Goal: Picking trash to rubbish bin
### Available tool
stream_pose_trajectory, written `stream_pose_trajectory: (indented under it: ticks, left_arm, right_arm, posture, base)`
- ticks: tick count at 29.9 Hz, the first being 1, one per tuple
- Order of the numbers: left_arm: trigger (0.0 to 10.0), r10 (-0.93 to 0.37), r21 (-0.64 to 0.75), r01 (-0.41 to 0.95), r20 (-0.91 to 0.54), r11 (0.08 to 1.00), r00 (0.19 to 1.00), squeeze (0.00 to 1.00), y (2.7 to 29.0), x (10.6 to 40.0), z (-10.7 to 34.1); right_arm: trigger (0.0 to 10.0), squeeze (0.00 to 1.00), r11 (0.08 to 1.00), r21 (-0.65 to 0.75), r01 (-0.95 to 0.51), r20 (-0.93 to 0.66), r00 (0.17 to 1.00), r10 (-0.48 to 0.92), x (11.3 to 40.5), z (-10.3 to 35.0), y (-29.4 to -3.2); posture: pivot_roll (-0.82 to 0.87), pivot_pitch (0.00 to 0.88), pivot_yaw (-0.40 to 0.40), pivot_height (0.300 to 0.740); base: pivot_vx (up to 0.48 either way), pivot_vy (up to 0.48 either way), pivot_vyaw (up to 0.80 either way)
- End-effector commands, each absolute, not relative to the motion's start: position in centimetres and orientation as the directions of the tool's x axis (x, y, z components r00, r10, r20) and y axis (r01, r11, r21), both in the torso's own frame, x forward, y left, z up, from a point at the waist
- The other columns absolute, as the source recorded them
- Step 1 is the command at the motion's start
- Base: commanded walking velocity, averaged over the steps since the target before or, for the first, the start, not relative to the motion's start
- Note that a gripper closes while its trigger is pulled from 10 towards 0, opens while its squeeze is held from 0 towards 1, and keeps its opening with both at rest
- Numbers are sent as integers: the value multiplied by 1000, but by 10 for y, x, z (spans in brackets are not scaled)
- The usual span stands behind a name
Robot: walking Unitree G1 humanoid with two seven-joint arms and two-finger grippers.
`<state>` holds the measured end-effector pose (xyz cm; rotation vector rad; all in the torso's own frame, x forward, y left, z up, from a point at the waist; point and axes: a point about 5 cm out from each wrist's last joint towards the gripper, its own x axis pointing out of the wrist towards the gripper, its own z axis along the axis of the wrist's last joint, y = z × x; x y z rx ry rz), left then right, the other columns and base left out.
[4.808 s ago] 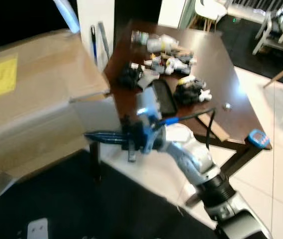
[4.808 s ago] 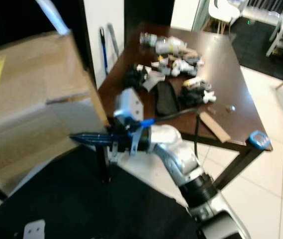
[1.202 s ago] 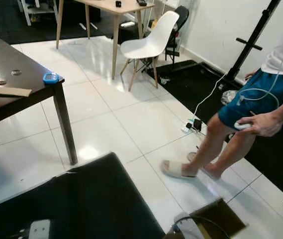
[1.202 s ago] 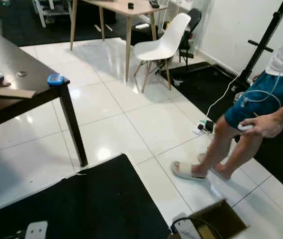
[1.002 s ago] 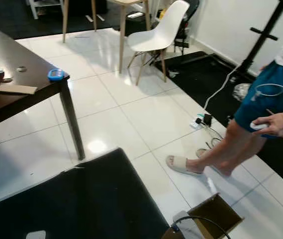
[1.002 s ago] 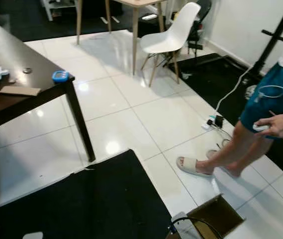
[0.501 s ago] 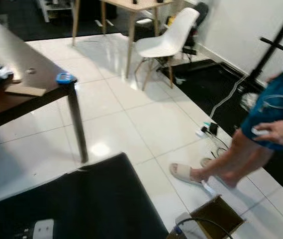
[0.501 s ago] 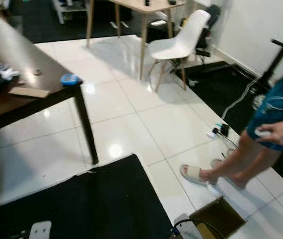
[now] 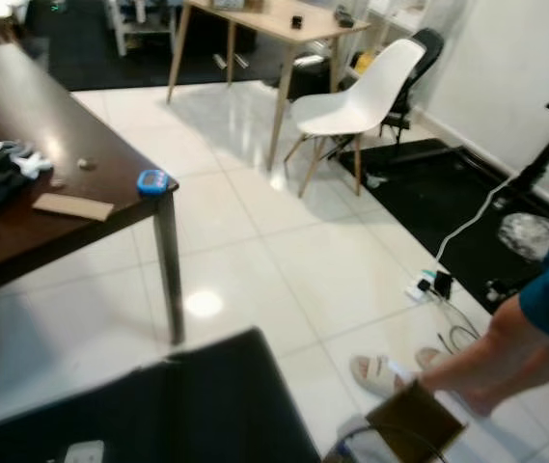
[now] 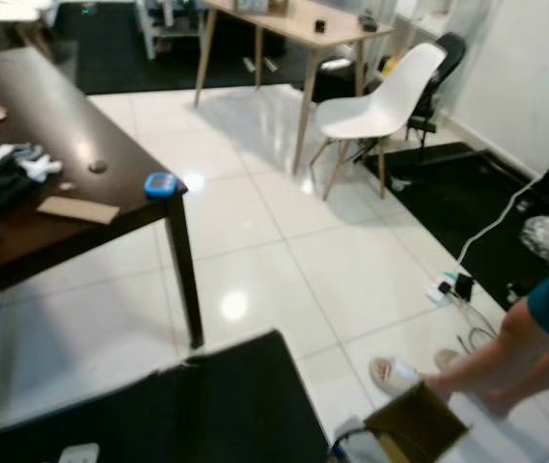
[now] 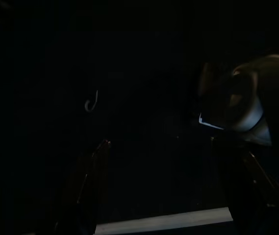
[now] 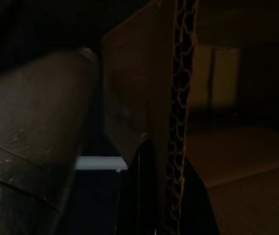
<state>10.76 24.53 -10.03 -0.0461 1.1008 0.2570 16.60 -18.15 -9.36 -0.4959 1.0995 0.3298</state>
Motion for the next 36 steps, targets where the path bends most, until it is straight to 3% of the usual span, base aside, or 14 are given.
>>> stream_pose_trajectory:
  ticks: [1,17,36]
  left_arm:
    - [10000,175,85,-225,-894,971,413,0,243,103,-102]
    - [10000,169,82,-220,-894,972,415,0,241,104,-103]
    - [10000,167,83,-216,-897,973,408,0,242,101,-103]
  right_arm:
    - [10000,0,841,-232,-489,-911,412,-11,162,-94,-190]
    - [10000,0,846,-231,-480,-911,413,-14,164,-93,-192]
    - [10000,0,829,-234,-507,-907,422,2,168,-92,-191]
  posture:
    - [160,98,-58,740]
    - [151,92,-51,740]
    - [151,81,-58,740]
  base:
    - [326,0,0]
    - [329,0,-683]
    - [327,0,0]
